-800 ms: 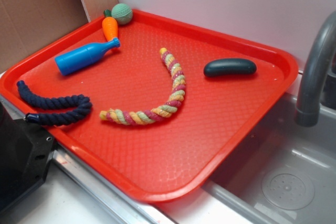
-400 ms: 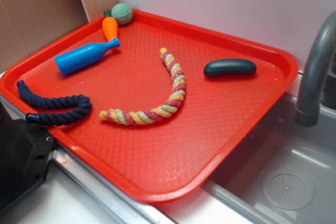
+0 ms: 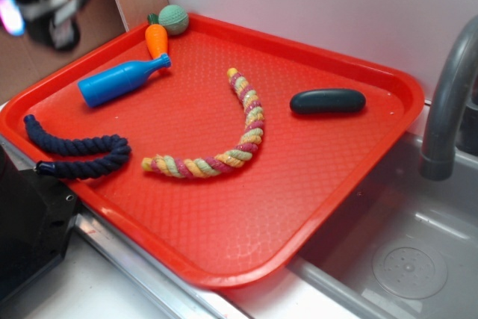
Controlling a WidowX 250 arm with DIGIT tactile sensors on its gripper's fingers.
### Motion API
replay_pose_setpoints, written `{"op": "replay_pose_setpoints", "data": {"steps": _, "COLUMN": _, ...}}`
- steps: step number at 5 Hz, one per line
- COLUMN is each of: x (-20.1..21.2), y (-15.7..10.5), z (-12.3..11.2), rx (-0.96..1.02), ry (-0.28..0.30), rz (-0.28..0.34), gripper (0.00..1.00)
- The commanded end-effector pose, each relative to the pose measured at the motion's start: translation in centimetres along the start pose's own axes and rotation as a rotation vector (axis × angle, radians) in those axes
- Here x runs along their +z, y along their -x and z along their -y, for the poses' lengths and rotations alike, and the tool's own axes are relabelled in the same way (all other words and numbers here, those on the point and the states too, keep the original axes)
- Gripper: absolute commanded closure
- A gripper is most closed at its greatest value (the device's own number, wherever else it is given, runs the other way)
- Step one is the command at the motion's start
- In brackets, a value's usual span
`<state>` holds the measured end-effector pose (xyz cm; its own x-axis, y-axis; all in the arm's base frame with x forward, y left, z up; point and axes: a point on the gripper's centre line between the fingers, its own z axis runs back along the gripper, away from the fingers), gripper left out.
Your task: Grab the blue rope.
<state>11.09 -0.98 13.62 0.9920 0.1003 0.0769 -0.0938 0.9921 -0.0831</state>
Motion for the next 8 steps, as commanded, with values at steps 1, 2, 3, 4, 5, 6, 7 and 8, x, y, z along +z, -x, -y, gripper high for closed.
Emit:
{"op": "replay_pose_setpoints", "data": {"steps": 1, "x": -9.1, "y": 1.5, "z": -1.3, "rx": 0.054, "ry": 0.034, "rz": -0.024, "gripper": 0.00}}
{"op": "replay_pose_setpoints", "data": {"steps": 2, "x": -12.0, "y": 1.7, "z": -0.6, "rx": 0.001, "ry": 0.009, "rz": -0.075, "gripper": 0.00}}
{"op": "replay_pose_setpoints", "data": {"steps": 3, "x": -13.0, "y": 2.0, "z": 0.7, "rx": -0.075, "ry": 0.001, "rz": -0.089, "gripper": 0.00}}
{"op": "replay_pose_setpoints", "data": {"steps": 4, "x": -13.6, "y": 2.3, "z": 1.3, "rx": -0.105, "ry": -0.024, "rz": -0.110, "gripper": 0.00}}
{"op": "replay_pose_setpoints", "data": {"steps": 5, "x": -12.9, "y": 2.0, "z": 1.1, "rx": -0.091, "ry": -0.030, "rz": -0.107, "gripper": 1.00}}
{"op": "replay_pose_setpoints", "data": {"steps": 6, "x": -9.9, "y": 1.4, "z": 0.8, "rx": -0.141, "ry": -0.032, "rz": -0.125, "gripper": 1.00}}
{"op": "replay_pose_setpoints", "data": {"steps": 7, "x": -6.8, "y": 0.5, "z": -0.1, "rx": -0.166, "ry": -0.058, "rz": -0.095, "gripper": 1.00}}
{"op": "replay_pose_setpoints", "data": {"steps": 8, "x": -2.0, "y": -3.1, "z": 1.0, "rx": -0.172, "ry": -0.079, "rz": -0.022, "gripper": 1.00}}
